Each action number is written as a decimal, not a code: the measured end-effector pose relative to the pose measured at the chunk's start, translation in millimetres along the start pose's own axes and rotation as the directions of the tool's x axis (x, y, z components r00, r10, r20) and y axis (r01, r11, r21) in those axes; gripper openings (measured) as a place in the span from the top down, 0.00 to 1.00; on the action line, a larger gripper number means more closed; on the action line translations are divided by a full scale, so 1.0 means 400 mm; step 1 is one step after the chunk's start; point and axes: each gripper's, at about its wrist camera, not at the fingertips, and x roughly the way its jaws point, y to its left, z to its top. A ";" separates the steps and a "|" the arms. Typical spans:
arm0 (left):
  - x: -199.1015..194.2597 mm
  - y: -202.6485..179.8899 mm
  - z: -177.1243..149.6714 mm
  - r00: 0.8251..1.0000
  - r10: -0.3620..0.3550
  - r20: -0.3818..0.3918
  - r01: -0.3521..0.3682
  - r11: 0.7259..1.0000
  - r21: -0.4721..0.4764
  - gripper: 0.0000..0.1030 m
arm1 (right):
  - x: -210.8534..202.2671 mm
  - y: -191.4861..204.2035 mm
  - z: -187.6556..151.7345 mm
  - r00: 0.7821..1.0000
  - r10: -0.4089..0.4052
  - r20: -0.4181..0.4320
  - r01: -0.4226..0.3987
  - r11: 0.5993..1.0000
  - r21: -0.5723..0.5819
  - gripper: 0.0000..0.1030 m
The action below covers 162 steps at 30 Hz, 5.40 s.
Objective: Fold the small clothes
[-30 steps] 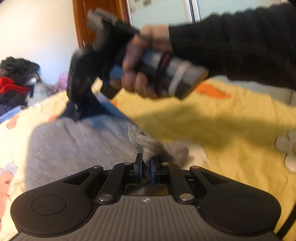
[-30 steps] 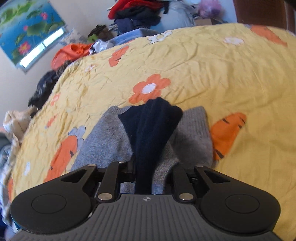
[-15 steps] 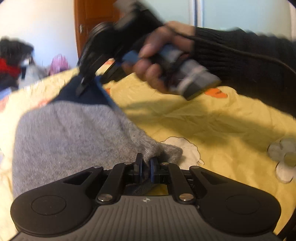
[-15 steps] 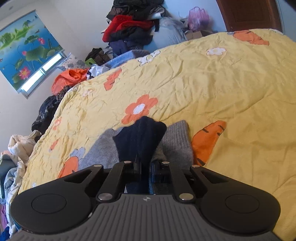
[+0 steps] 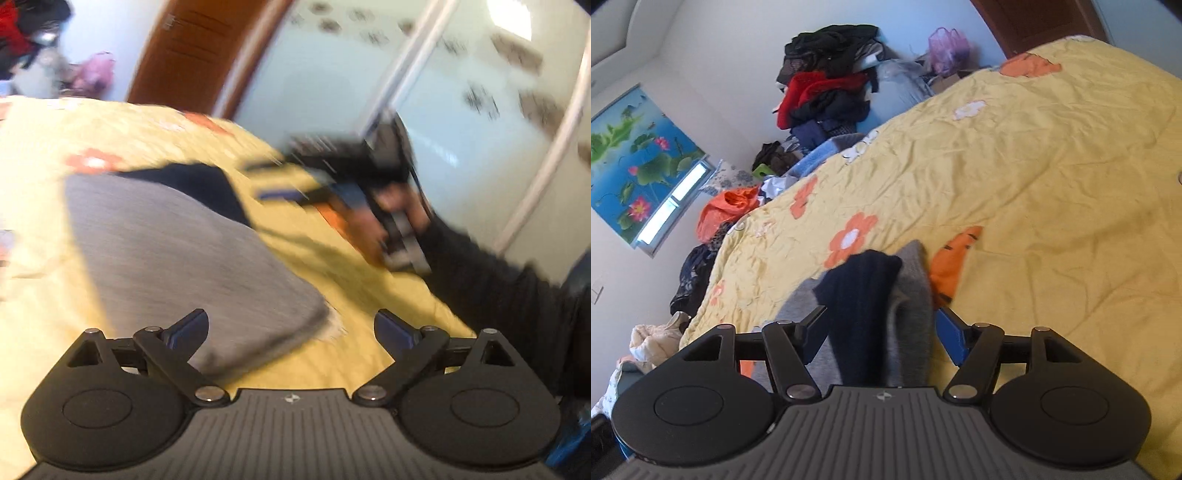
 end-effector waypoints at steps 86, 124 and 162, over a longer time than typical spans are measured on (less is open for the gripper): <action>0.125 0.124 0.042 0.840 0.532 0.107 -0.541 0.806 0.239 0.10 | 0.424 0.355 -0.077 0.988 -0.128 -0.086 0.101 0.958 -0.269 0.69; -0.289 0.278 -0.005 0.999 -0.015 0.040 0.035 0.819 -0.572 0.89 | 0.108 0.278 -0.218 0.909 0.281 -0.308 -0.258 0.960 0.114 0.79; -0.268 0.136 -0.160 0.959 0.185 -0.216 -0.261 0.876 -0.407 0.59 | -0.093 0.240 -0.407 0.975 0.061 -0.212 -0.066 0.998 -0.016 0.58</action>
